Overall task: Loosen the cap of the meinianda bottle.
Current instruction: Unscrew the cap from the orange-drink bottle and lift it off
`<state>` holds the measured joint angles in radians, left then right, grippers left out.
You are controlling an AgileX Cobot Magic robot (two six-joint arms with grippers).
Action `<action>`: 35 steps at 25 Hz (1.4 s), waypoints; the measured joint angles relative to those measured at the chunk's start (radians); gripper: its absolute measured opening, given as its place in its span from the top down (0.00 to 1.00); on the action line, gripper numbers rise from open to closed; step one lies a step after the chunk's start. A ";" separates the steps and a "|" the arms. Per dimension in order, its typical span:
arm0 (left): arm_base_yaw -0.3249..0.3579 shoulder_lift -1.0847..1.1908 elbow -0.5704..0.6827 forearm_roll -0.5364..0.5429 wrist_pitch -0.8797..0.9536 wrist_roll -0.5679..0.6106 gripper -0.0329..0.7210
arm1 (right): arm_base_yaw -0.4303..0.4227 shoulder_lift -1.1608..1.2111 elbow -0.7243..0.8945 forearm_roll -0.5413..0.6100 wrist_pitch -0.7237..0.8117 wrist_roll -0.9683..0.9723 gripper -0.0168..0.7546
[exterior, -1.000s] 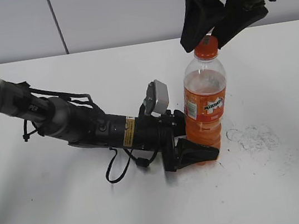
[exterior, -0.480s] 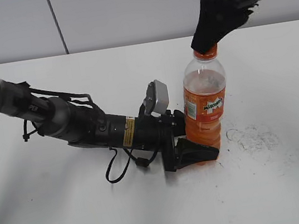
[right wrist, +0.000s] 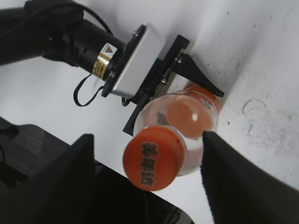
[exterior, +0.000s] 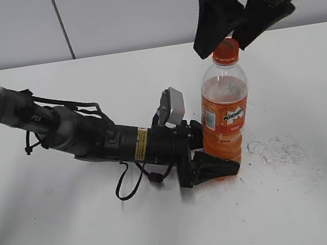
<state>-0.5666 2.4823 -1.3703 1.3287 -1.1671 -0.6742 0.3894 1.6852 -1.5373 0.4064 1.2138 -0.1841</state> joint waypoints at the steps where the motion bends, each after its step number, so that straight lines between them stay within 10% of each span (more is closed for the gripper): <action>1: 0.000 0.000 -0.001 0.000 0.000 0.000 0.21 | 0.000 0.000 0.000 -0.011 0.000 0.107 0.29; 6: 0.000 0.000 -0.001 -0.001 0.000 -0.004 0.21 | 0.000 0.000 0.000 -0.069 0.000 0.206 0.63; 19: 0.000 0.000 -0.001 0.007 0.001 0.001 0.21 | 0.000 -0.001 0.000 -0.018 0.004 -0.734 0.62; 26: 0.000 0.000 -0.001 0.010 -0.002 0.001 0.21 | 0.000 -0.001 0.000 -0.005 0.004 -0.185 0.23; 35: 0.000 0.000 -0.001 0.012 -0.003 -0.003 0.21 | 0.000 -0.001 0.000 -0.048 0.003 0.170 0.63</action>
<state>-0.5666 2.4823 -1.3711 1.3410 -1.1705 -0.6776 0.3898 1.6844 -1.5373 0.3588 1.2169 -0.0143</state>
